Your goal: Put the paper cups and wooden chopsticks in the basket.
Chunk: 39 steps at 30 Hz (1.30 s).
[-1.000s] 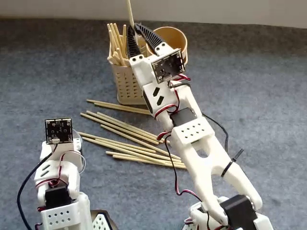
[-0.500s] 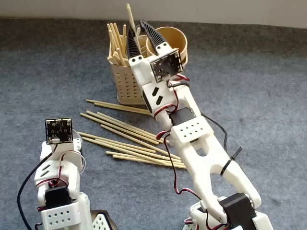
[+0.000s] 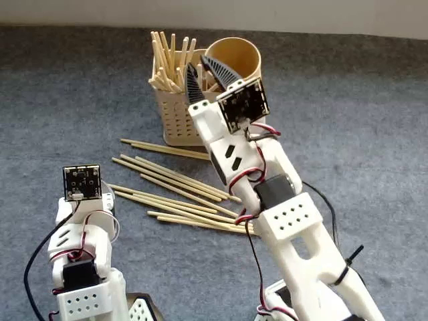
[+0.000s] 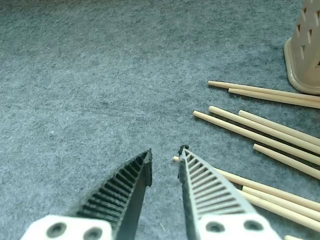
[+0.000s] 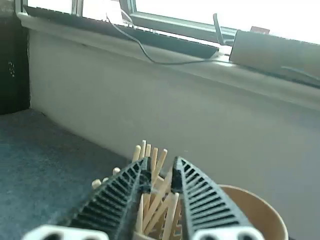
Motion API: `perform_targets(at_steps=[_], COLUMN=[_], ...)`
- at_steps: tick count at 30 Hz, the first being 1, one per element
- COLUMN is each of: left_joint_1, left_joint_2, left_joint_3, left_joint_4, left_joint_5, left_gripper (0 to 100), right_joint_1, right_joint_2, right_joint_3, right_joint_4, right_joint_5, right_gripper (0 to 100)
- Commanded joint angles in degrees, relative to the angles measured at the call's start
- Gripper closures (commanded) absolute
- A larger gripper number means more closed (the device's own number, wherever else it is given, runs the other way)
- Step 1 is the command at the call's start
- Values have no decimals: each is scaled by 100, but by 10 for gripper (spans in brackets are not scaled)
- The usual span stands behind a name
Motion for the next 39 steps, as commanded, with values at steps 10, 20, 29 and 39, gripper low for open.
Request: perform_targets(at_steps=[10,20,29,39], left_joint_1=[101,101,119,136], left_joint_2=[-4,-4,-13,-40], left_joint_3=[119,119,119,92], left_joint_4=[26,44,114,105], left_joint_5=[-26,-26,-35,-519], left_gripper=[891,891,891,891], right_joint_1=[-48,286,963,1815], right_joint_2=[-2211,-3468,-4681,-6809], right_joint_3=[2211,3600,4708,6044], right_joint_4=[110,110,66,110], right_joint_5=[-35,-44,-44,-53], right_gripper=[994,994,994,994])
